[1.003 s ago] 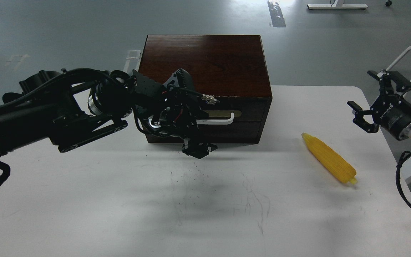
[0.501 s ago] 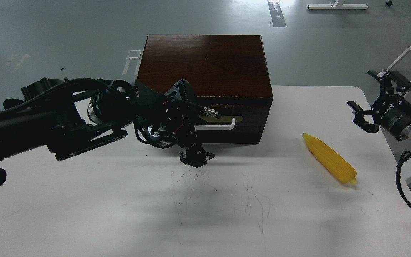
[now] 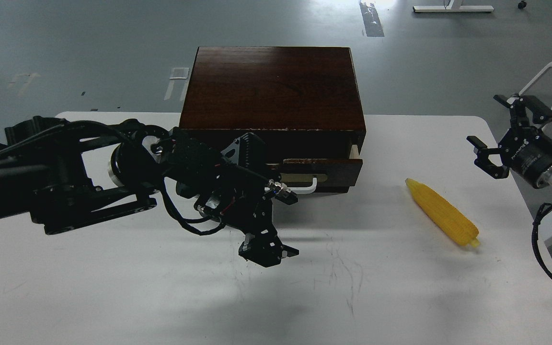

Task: Put corn in drawer with both arms

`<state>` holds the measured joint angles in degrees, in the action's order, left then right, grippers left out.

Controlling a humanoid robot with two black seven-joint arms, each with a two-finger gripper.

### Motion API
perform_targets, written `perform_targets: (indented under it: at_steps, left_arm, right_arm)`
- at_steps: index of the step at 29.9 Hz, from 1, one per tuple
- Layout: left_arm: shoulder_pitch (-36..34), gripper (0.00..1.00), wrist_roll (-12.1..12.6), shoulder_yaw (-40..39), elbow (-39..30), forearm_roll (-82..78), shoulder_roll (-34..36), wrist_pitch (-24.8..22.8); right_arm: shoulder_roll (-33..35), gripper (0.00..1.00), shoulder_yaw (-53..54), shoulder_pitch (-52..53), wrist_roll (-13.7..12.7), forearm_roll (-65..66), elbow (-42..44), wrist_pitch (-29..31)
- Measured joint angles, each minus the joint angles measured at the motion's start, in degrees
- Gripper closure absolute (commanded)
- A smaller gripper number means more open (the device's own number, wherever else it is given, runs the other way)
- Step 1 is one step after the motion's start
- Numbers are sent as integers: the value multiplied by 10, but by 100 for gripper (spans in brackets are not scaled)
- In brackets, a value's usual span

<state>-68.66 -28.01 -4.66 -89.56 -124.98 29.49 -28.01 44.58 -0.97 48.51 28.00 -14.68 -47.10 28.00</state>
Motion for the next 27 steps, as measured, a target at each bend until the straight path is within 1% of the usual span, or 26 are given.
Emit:
perform_targets:
  at_steps: [9,11,15,19,23,27]
  left_arm:
    - [-10,1,0,-8,-2,4,11,0]
    - [-17,1,0,-21,-3,46,16,0]
    - [-23,1,0,-66,-1,204,46,0]
    - [-17,1,0,-101,6,399,103,0]
    - [6,1,0,-108,23,625,167,0]
    - [54,1,0,-109,39,816,220,0]
  right_arm:
    - [3,0,0,0,0,0,0,0]
    - [3,0,0,0,0,0,-1,0]
    - [9,0,0,0,0,0,-1,0]
    - [12,0,0,0,0,1,-1,0]
    - [15,0,0,0,0,2,0,0]
    - [16,0,0,0,0,3,0,0]
